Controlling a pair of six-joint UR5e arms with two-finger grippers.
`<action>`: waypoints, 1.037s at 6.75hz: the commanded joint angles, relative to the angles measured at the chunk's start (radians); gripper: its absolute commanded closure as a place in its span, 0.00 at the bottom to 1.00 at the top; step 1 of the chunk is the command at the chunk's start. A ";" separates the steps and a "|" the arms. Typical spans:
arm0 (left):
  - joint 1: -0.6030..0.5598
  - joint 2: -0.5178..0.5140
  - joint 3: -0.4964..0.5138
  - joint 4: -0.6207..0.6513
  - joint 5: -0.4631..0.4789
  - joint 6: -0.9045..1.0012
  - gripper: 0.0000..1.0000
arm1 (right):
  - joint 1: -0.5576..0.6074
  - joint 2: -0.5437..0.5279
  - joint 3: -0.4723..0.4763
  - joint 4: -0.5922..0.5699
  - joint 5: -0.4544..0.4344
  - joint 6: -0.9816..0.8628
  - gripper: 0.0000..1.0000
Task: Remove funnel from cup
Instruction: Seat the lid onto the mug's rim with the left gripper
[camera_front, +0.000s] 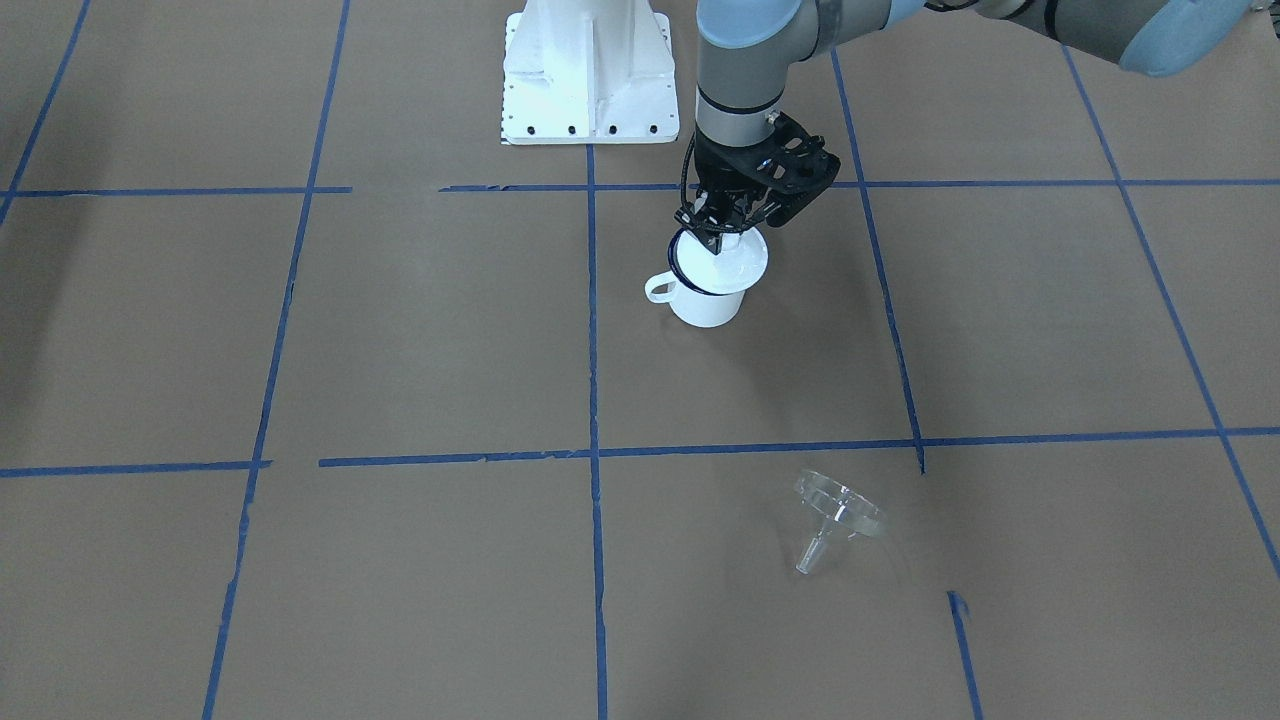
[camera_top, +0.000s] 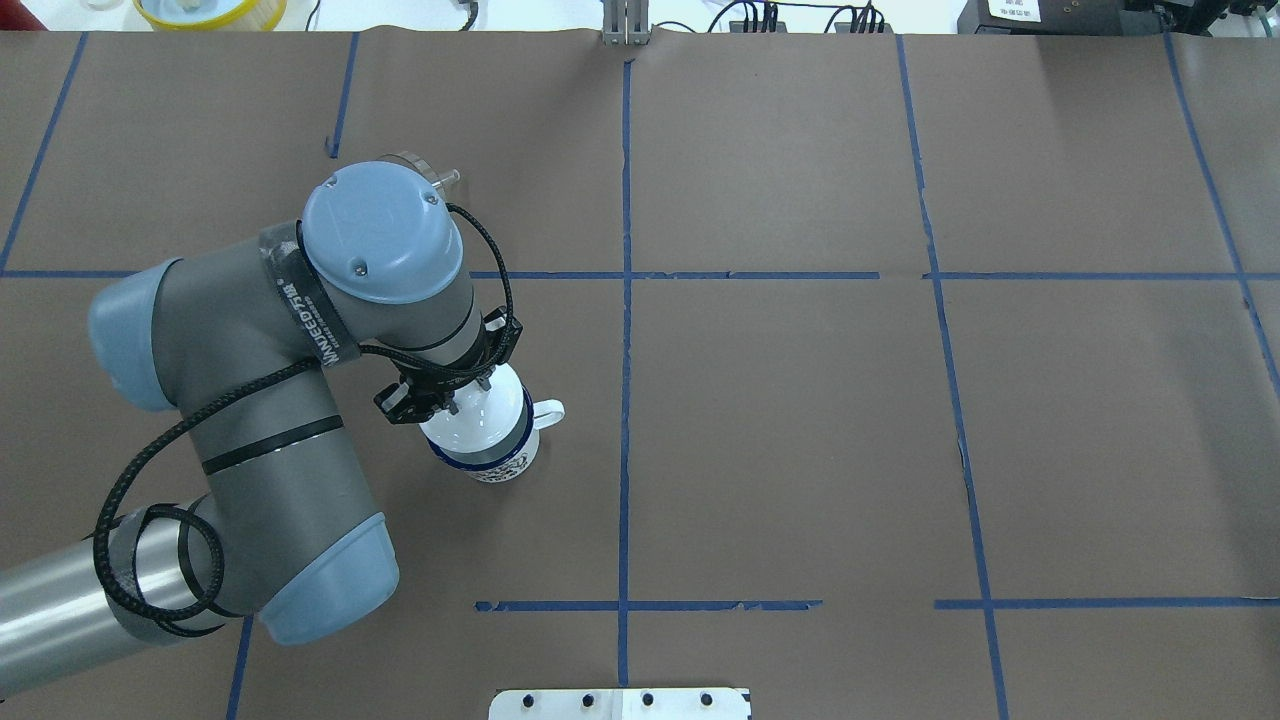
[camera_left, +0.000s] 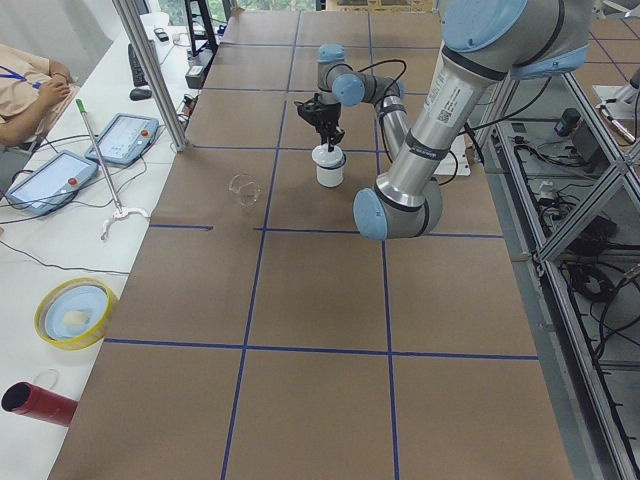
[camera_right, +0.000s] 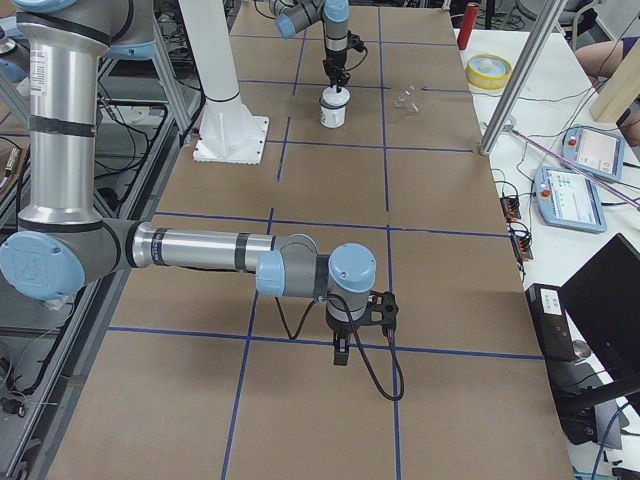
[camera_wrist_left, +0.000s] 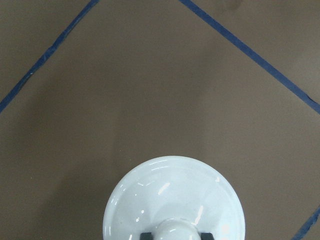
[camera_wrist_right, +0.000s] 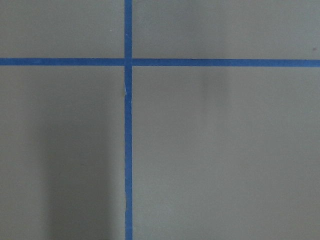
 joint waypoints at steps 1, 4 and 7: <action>0.003 0.001 0.004 -0.002 -0.002 0.000 1.00 | 0.000 0.000 0.000 0.000 0.000 0.000 0.00; 0.011 -0.001 0.002 -0.002 -0.003 -0.002 1.00 | 0.000 0.000 0.000 0.000 0.000 0.000 0.00; 0.017 -0.002 0.001 -0.002 -0.003 -0.003 1.00 | 0.000 0.000 0.000 0.000 0.000 0.000 0.00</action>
